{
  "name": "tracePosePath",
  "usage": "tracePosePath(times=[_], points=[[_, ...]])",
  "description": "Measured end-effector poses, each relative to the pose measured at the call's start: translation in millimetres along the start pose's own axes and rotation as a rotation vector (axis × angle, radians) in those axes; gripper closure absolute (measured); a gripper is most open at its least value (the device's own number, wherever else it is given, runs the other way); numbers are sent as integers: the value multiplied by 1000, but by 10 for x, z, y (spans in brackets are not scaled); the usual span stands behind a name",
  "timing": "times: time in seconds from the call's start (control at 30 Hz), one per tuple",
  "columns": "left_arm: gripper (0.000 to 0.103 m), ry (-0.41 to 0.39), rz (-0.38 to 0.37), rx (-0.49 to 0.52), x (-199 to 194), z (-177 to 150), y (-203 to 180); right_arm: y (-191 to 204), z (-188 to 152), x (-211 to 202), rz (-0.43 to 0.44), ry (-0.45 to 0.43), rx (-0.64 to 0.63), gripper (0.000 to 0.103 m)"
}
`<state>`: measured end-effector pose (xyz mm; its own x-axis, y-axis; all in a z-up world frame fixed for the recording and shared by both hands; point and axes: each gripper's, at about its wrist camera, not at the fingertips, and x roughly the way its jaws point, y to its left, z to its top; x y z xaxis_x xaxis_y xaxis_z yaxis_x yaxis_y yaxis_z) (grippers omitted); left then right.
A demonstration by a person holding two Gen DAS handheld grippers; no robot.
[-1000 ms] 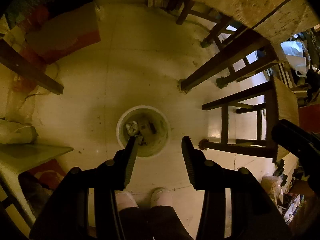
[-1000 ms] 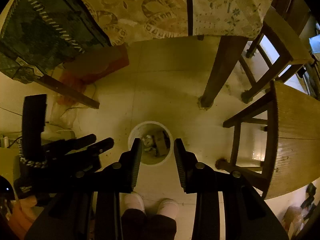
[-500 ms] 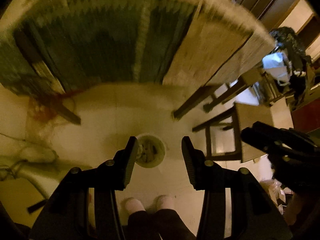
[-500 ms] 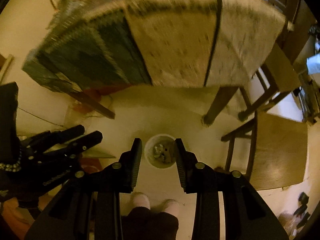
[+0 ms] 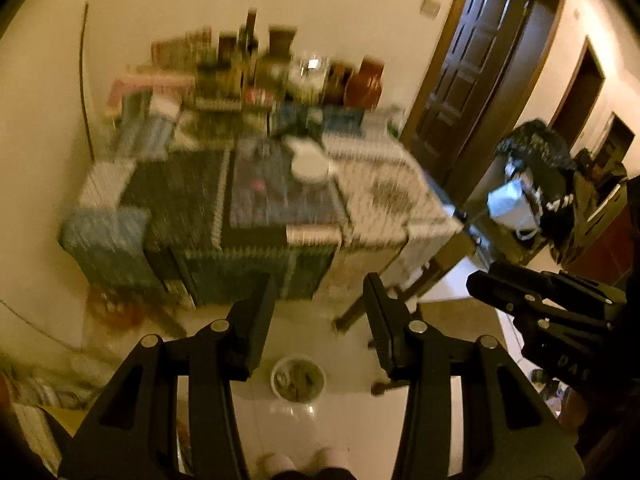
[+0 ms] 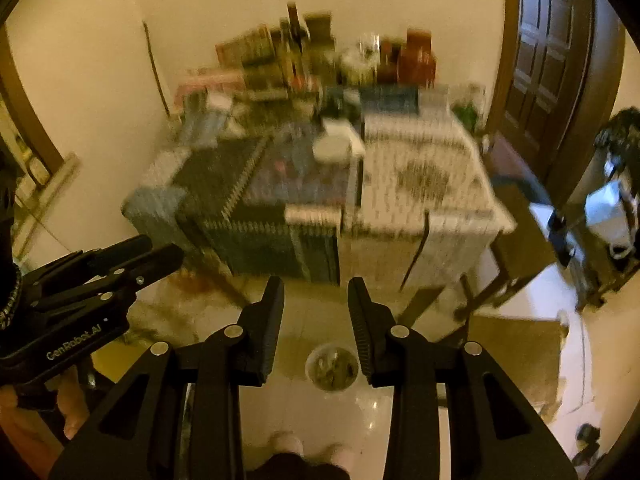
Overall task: Collect trash
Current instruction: 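Raise both tools from the bowl back toward the table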
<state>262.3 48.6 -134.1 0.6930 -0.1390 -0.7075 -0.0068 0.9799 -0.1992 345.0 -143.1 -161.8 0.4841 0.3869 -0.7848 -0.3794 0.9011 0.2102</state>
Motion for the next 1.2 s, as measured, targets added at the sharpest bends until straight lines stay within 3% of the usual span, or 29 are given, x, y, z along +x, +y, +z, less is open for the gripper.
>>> tracePosePath(times=[0.07, 0.2, 0.3, 0.37, 0.57, 0.63, 0.77, 1.0, 1.2], points=[[59, -44, -6, 16, -237, 109, -34, 76, 116, -241, -16, -54, -9, 70], [54, -134, -16, 47, -686, 297, -38, 216, 286, -725, -53, -190, -15, 41], [48, -198, -21, 63, -949, 413, -8, 321, 377, -1064, -91, -296, -14, 30], [41, -239, -22, 66, -1108, 487, 20, 364, 405, -1206, -113, -345, -9, 22], [34, -325, -14, 98, -1361, 626, 26, 390, 431, -1390, -159, -469, 33, 3], [33, -340, 7, 115, -1384, 672, 2, 369, 453, -1389, -183, -488, 44, 2], [19, -352, 18, 123, -1312, 747, -34, 275, 570, -1314, -222, -490, 30, 1], [17, -378, 56, 94, -909, 1071, -138, 33, 781, -1099, -224, -521, 1, 1], [16, -370, 85, 52, -441, 1493, -266, -368, 1195, -842, -162, -487, -22, 1]])
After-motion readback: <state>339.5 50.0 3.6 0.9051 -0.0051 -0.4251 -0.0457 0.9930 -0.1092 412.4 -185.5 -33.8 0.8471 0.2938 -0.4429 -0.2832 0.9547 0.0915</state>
